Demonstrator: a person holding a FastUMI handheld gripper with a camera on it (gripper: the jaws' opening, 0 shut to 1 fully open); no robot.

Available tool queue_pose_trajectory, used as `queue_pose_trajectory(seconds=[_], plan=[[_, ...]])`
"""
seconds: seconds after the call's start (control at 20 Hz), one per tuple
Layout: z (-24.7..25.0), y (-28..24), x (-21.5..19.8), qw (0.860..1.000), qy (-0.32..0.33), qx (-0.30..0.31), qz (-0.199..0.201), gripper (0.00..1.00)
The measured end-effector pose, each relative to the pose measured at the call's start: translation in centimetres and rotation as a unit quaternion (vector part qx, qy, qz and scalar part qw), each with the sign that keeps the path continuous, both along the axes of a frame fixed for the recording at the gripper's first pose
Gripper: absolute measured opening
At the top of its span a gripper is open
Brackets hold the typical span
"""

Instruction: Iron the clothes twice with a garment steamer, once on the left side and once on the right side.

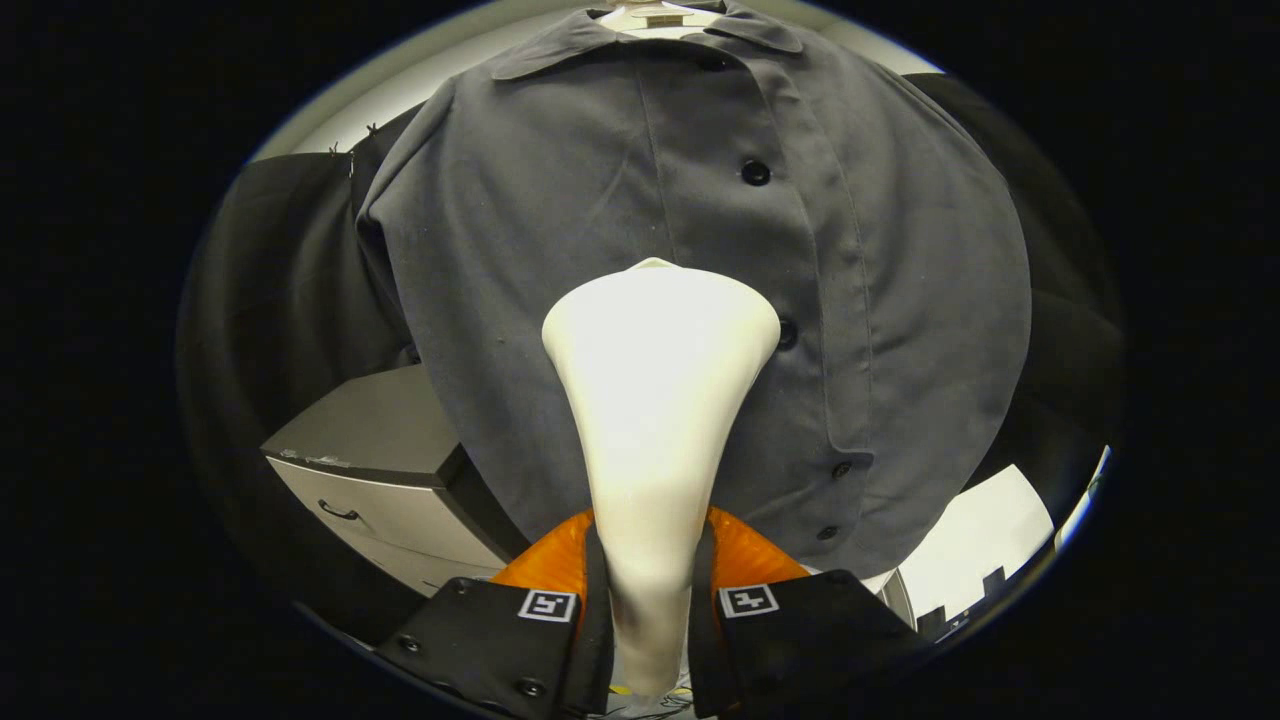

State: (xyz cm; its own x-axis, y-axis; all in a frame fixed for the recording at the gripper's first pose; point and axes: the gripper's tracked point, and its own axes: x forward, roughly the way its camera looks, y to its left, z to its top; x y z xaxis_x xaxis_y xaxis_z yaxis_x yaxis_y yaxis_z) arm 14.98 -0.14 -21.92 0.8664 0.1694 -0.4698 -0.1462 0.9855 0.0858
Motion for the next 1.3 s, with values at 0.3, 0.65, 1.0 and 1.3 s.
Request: queue_pose_trajectory(seconds=[0.3, 0.65, 1.0, 1.3], plan=[[-2.8, -0.3, -0.4, 1.0, 0.019, 0.0, -0.001, 0.38], [-6.3, -1.1, -1.4, 0.999, 0.047, 0.001, -0.007, 0.38], [-9.7, -1.7, -2.5, 0.997, 0.075, 0.0, -0.012, 0.38], [-10.3, -1.7, -3.7, 0.996, 0.084, 0.005, -0.018, 0.38]])
